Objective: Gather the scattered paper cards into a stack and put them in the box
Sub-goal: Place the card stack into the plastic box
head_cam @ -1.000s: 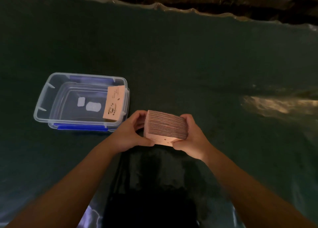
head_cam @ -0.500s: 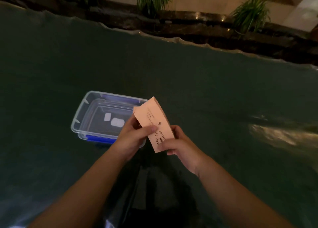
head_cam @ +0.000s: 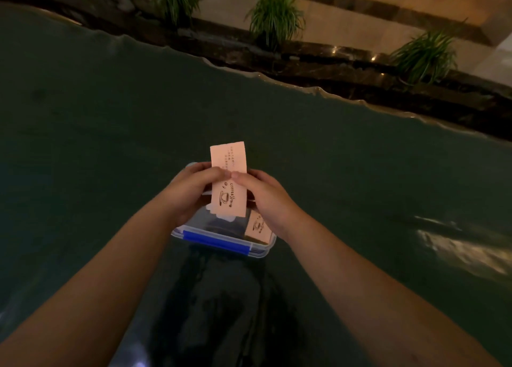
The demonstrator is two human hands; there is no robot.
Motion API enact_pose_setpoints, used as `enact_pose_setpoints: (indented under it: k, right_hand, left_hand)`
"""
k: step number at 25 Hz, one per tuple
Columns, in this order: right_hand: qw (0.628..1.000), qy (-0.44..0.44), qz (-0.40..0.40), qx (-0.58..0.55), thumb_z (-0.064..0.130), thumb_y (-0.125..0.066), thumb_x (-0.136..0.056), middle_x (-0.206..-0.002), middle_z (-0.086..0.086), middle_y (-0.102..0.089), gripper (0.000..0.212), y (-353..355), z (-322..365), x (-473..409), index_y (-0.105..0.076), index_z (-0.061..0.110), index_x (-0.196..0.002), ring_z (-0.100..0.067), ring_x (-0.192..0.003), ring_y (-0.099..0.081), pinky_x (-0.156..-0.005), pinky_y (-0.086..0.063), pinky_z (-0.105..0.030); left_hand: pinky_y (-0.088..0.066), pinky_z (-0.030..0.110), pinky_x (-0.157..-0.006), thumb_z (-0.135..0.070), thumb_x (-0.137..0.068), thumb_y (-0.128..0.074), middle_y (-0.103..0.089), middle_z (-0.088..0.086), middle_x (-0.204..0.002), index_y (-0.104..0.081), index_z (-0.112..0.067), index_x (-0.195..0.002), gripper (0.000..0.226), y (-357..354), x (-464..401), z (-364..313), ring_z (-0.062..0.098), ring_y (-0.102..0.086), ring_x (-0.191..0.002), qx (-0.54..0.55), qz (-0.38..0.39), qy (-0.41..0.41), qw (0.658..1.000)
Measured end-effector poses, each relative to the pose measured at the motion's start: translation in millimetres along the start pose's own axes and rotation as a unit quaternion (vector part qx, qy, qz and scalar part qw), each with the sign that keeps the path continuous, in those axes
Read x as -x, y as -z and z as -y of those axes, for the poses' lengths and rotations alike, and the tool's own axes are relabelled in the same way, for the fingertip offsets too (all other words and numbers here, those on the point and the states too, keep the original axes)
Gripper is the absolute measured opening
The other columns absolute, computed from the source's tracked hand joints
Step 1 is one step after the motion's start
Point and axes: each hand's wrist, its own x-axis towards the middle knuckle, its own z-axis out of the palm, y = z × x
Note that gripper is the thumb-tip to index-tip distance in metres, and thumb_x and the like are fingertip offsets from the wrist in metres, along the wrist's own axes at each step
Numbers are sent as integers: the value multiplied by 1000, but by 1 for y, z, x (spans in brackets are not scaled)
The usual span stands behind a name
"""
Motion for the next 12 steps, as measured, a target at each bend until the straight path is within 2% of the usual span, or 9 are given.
enact_pose_setpoints:
  k: [2,4,7,12]
  right_hand:
    - [999,-31,-2,-23,51,-67,-98,-116,2,-82,48,-17,-2,-13,-59,33,-142,-17,-104,-79,-87,-65,-40]
    - [998,-61,-14,-30,50,-62,-101,-113,1,-81,34,-33,-9,-25,-61,36,-133,-19,-103,-79,-89,-66,-42]
    - [995,-98,-35,-9,51,-55,-105,-112,-1,-79,14,-47,-24,-39,-58,42,-115,-20,-101,-78,-91,-66,-44]
    - [989,-136,-61,20,53,-51,-105,-115,-3,-77,19,-55,-44,-55,-57,37,-112,-22,-103,-76,-99,-62,-47]
  left_hand:
    - [-63,36,-73,-32,-88,-74,-81,6,-101,-63,-19,-128,44,12,-11,3,23,-79,-96,-24,-10,34,999]
    - [-64,39,-76,-34,-92,-71,-82,5,-98,-64,-22,-127,38,21,-22,12,23,-79,-93,-54,-25,71,996]
    - [-62,48,-88,-35,-95,-68,-79,11,-108,-62,-24,-130,38,24,-33,27,29,-77,-100,-69,-40,116,990]
    - [-57,55,-97,-37,-99,-63,-75,13,-114,-60,-25,-126,29,16,-41,45,32,-73,-105,-65,-52,153,985]
